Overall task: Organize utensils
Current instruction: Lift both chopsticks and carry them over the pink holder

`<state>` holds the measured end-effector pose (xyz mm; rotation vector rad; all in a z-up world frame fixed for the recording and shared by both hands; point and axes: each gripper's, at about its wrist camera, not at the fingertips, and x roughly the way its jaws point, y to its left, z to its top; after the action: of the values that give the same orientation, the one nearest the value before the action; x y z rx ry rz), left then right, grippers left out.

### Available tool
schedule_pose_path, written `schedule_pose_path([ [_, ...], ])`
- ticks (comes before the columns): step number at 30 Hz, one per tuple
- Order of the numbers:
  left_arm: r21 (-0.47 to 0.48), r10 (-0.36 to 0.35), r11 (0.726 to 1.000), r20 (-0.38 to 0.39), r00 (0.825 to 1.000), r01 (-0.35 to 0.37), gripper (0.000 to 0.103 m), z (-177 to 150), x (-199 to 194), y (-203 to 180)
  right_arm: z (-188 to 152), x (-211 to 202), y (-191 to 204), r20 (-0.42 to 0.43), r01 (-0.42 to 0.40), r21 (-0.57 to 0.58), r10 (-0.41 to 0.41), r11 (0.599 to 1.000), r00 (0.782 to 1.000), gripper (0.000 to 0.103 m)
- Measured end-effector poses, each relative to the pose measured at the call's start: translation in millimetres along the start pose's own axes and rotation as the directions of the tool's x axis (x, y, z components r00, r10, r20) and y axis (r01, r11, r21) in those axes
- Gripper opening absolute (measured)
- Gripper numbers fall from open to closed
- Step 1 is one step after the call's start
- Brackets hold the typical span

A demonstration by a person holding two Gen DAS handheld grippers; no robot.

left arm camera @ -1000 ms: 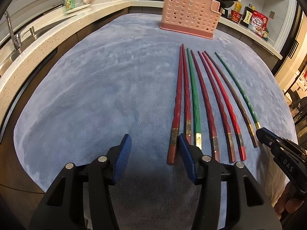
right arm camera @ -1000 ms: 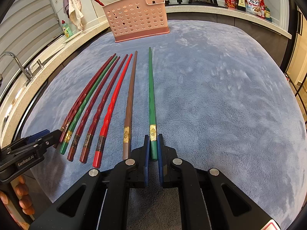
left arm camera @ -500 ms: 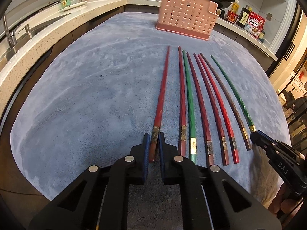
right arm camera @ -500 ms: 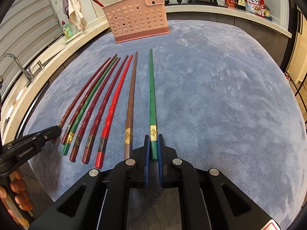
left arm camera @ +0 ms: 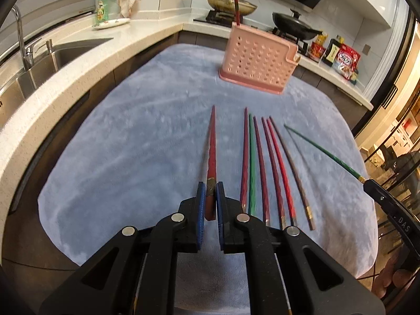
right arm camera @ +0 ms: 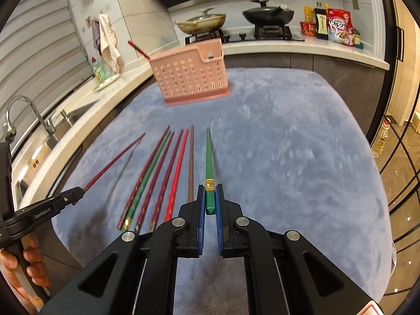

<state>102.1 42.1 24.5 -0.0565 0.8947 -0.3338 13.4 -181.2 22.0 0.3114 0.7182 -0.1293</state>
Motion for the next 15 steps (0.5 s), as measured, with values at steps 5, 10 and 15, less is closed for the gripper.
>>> schedule_pose_path([
  [5, -0.002, -0.008, 1.0, 0.039, 0.999, 0.008, 0.008, 28, -17, 3, 29, -20, -2, 0.066, -0.008, 0.0, 0.008, 1.0, 0.998, 0.007],
  [10, 0.008, -0.005, 1.0, 0.089, 0.996, 0.004, 0.008, 60, -27, 2, 65, -35, -4, 0.132, -0.02, 0.009, 0.019, 1.0, 0.991, 0.007],
  [15, 0.019, -0.014, 1.0, 0.131, 0.991, 0.011, 0.007, 95, -32, -4, 99, -39, -8, 0.179, -0.033, 0.018, 0.029, 0.999, 0.983, 0.007],
])
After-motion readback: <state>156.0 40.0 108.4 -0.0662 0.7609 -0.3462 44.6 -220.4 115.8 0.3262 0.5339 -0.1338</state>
